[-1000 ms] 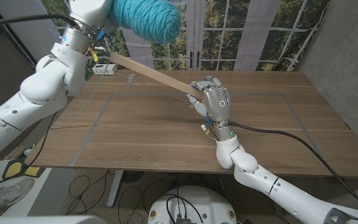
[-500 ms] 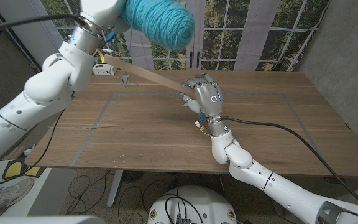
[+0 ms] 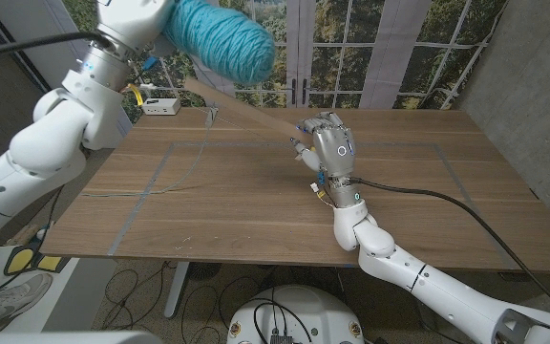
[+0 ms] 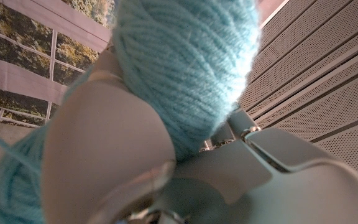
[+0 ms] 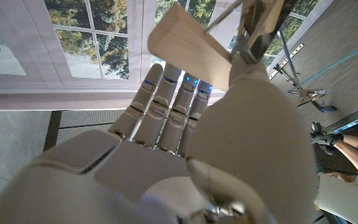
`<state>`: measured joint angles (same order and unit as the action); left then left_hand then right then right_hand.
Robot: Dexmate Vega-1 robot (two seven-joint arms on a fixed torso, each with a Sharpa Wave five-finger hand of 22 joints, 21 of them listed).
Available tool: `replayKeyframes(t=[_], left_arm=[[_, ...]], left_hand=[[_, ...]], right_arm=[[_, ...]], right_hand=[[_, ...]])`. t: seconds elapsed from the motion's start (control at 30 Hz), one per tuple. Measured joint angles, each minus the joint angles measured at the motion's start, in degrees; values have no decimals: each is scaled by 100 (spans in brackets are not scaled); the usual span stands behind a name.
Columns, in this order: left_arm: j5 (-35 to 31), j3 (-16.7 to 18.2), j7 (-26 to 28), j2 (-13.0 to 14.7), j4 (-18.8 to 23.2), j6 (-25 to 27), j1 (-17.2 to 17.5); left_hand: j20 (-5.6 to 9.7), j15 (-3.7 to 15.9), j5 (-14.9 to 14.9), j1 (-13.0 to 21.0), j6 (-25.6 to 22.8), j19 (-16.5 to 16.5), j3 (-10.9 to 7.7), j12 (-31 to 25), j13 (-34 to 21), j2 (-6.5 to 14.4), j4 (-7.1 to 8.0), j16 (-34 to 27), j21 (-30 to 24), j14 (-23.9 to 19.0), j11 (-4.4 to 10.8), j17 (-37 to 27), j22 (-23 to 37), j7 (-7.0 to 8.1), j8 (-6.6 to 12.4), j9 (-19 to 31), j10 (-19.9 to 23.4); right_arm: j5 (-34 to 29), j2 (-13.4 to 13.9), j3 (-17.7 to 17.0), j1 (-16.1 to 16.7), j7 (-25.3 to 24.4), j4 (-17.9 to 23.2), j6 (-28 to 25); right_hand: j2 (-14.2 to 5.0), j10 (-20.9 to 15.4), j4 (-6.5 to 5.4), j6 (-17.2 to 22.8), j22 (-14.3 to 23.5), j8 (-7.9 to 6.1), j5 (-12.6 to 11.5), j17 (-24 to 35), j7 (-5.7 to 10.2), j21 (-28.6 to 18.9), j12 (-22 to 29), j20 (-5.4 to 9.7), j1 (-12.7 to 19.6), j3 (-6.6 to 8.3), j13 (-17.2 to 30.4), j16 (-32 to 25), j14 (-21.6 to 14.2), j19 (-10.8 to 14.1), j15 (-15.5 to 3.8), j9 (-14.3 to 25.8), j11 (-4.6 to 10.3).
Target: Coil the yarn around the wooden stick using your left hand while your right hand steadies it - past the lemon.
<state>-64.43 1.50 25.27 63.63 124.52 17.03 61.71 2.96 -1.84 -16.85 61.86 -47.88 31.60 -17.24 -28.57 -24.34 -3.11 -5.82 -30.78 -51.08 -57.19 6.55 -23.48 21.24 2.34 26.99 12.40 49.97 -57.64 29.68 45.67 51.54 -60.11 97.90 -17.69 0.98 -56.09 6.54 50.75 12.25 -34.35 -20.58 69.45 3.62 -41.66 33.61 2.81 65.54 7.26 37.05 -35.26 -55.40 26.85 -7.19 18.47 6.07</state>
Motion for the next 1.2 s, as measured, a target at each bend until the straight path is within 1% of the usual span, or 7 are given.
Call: replayKeyframes(t=[0.33,0.47,0.53,0.57,0.67,1.0,1.2], left_arm=[[-622,111,56,-73,-350,406,89],[-847,23,508,-245,-557,784,-25],[-847,-27,508,-354,-643,784,-94],[-774,-84,885,-478,-724,937,-173],[-701,-164,1298,-630,-826,1079,-275],[-383,-186,1838,-771,-756,1259,-234],[-93,-227,2179,-783,-688,1201,-226]], left_hand=[[2,0,0,0,-1,-63,0,3,-27,0,0,11,-44,0,0,-1,-1,0,-20,-1,0],[1,0,0,0,-29,-63,0,18,-29,0,0,22,-44,0,1,-68,-26,7,-28,-4,0],[1,0,0,0,-33,-63,0,19,-36,0,0,22,-44,0,-1,-68,-26,2,-29,-4,1],[1,0,0,0,-35,-63,0,19,-43,0,0,23,-81,0,-12,-68,-26,2,-38,-4,13],[1,1,0,0,-37,-62,0,23,-61,0,0,24,-105,-1,-31,-68,-26,1,-43,0,32],[0,10,0,0,-62,-61,0,16,-67,0,0,-2,-149,-11,-12,-69,-53,-1,-49,0,73],[0,10,0,0,-80,-61,0,14,-71,0,0,-2,-149,-11,-11,-69,-54,5,-66,0,72]], right_arm=[[93,257,-229,279,-231,347,-156],[46,491,-320,516,-228,593,-194],[24,491,-320,516,-193,593,-210],[-2,591,-341,618,-141,670,-234],[-52,663,-343,690,-27,704,-267],[-32,684,-392,765,269,601,-564],[-8,545,-365,629,336,401,-630]], right_hand=[[0,-1,-8,-20,-28,-1,2,-3,21,-52,-1,-16,0,-39,21,6,-7,-26,-32,51,0],[0,-20,-8,-20,-28,-1,14,-4,20,-73,-21,-16,0,-40,23,17,-8,-25,-32,46,20],[0,-20,-5,-20,-28,-1,19,-4,20,-73,-22,-15,0,-43,25,17,-8,-25,-32,42,20],[0,-20,-4,-20,-28,0,20,-4,20,-73,-22,-16,0,-45,27,17,-8,-25,-32,38,20],[0,-20,-12,-20,-28,0,23,-5,20,-95,-22,-16,0,-67,27,19,-8,-25,-33,35,20],[0,-21,-10,-19,-27,2,31,-6,20,-120,-23,-16,1,-84,21,23,-28,-25,-51,27,20],[1,-75,-15,3,-27,6,41,-7,-1,-138,-67,-16,1,-89,-21,24,-29,-25,-52,9,65]])
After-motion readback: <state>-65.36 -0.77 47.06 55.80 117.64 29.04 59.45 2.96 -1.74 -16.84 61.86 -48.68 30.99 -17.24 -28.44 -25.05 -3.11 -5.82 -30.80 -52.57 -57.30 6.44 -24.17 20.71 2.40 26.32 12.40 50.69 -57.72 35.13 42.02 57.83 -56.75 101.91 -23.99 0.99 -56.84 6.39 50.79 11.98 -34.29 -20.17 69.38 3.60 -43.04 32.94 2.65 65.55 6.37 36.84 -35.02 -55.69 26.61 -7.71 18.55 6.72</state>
